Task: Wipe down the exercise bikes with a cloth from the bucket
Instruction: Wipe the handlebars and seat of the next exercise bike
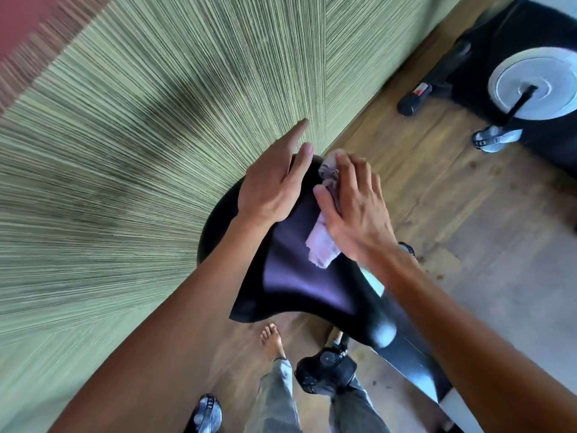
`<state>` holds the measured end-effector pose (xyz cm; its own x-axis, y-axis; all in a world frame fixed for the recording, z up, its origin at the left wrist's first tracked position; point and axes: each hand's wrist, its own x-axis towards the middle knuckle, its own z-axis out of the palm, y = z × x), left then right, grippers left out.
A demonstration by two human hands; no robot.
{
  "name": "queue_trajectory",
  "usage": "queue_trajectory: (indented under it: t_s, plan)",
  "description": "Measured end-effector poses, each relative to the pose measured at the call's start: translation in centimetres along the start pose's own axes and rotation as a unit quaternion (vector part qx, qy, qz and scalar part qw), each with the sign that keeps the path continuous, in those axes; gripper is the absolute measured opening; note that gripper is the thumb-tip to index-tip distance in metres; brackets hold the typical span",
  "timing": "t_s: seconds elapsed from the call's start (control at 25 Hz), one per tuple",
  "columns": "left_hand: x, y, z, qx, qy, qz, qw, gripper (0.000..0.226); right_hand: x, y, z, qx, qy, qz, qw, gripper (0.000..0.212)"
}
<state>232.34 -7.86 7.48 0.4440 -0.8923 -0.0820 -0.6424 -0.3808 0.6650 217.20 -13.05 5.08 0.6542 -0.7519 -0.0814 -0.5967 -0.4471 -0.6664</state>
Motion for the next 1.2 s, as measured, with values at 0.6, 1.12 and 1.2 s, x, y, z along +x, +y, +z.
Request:
queue_trajectory:
  t_s: [0.6, 1.12, 1.2]
  plan:
    - [-2.8, -5.0, -3.8, -0.154, 0.158, -0.029, 0.975, 0.035, 6.8, -4.5, 0.6, -0.134, -0.024, -0.027, 0.990, 0.042]
    - [-5.4, -13.8, -10.3, -0.213, 0.113, 0.052, 0.969, 0.039, 0.0, -13.5, 11.1, -0.192, 0.087, -0.200, 0.957, 0.022]
    - [-5.8, -14.7, -10.4, -0.227, 0.098, 0.069, 0.967, 0.042, -2.6, -15.0, 12.6, -0.185, 0.068, -0.245, 0.949, 0.018]
